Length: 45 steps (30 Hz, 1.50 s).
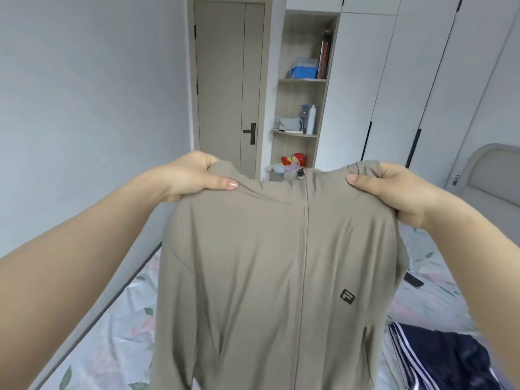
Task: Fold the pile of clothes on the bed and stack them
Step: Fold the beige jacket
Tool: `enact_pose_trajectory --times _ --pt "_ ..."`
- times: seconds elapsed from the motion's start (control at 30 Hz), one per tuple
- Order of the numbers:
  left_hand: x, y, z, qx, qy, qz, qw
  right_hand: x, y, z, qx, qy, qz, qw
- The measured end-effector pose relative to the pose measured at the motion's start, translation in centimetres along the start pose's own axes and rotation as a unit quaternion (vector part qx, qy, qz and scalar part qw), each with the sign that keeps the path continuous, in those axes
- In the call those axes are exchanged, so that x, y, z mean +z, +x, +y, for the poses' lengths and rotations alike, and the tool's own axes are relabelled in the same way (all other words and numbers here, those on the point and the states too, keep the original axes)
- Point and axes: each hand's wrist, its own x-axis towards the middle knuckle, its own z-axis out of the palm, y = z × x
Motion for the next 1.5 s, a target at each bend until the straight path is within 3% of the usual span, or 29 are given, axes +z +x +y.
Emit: enact_pose_trajectory --times 0.2,0.33,0.53,0.73,0.9,1.03,1.17,1.27,1.33,1.4,1.5 --pt "2.8 1.2 -4.1 -0.055 -0.102 -0.066 0.991 -1.5 -0.4 5.3 0.102 0.114 -0.079 0.985" --pt "5.7 4.2 -7.9 -0.110 -0.164 -0.095 0.976 -3.2 0.4 10.5 0.167 0.166 -0.086 0.968" --pt "10.2 11.4 -13.9 -0.137 -0.086 -0.181 0.970 -6.8 4.4 19.4 0.234 0.195 -0.125 0.944" --pt "15.2 18.6 -20.7 -0.147 0.121 -0.151 0.970 -8.3 11.3 30.3 0.322 0.147 -0.139 0.925" --pt "18.2 22.4 -27.4 -0.192 0.105 -0.158 0.963 -6.7 15.2 38.6 0.362 0.143 -0.073 0.918" --pt "18.3 26.9 -29.2 -0.191 0.079 -0.085 0.975 -6.6 20.5 40.4 0.312 0.144 -0.028 0.939" --pt "17.1 33.8 -28.8 -0.069 -0.012 0.074 0.995 -7.1 28.0 39.5 0.140 0.095 0.040 0.985" --pt "16.7 38.4 -31.4 -0.058 0.088 0.166 0.980 -6.2 32.1 41.0 0.106 0.084 0.097 0.986" --pt "18.2 40.0 -34.6 -0.145 0.229 0.115 0.956 -5.0 33.3 43.3 0.132 0.062 0.082 0.986" --pt "20.5 40.0 -37.6 -0.237 0.337 0.069 0.909 -3.5 32.9 46.6 0.190 0.037 0.073 0.978" --pt "24.6 38.4 -41.9 -0.223 0.390 0.000 0.893 -1.9 29.8 52.3 0.253 0.008 0.067 0.965"
